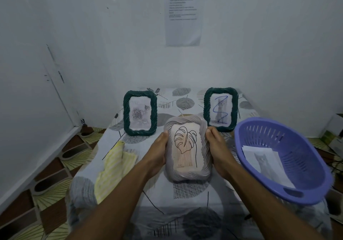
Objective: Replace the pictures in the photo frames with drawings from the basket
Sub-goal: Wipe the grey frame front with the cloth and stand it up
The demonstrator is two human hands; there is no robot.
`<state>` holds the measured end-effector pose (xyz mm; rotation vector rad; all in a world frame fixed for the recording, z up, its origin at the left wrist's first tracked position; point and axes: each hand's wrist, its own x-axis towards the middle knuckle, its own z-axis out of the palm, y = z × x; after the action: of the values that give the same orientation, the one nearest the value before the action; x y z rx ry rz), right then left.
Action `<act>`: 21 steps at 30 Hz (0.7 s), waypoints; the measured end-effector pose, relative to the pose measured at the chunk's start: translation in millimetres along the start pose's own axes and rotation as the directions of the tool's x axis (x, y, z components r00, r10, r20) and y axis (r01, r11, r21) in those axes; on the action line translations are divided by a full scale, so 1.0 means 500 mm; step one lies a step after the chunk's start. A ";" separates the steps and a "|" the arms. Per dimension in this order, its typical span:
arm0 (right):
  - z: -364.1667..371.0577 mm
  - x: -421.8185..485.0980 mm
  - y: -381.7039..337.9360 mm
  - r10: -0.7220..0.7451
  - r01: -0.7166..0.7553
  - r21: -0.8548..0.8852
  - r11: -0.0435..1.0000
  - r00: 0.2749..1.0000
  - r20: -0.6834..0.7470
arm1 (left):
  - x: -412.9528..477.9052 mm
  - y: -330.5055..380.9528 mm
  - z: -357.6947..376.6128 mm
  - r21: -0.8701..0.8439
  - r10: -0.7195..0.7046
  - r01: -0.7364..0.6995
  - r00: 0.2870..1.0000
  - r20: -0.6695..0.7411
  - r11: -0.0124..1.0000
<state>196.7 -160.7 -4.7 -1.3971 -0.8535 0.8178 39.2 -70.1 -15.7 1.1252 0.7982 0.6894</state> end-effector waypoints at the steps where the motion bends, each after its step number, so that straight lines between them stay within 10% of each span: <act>1: 0.002 0.005 0.000 -0.005 0.005 -0.026 1.000 1.000 0.003 | 0.004 -0.001 -0.001 0.005 0.002 -0.002 1.000 -0.001 1.000; 21: 0.045 0.274 0.007 -0.009 0.020 0.078 0.997 0.990 -0.139 | 0.217 0.102 0.011 0.093 0.185 -0.171 0.969 -0.166 0.981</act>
<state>242.0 -29.2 -5.1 -1.3598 -0.7166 0.7270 98.7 30.0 12.3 1.2295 0.8853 0.9239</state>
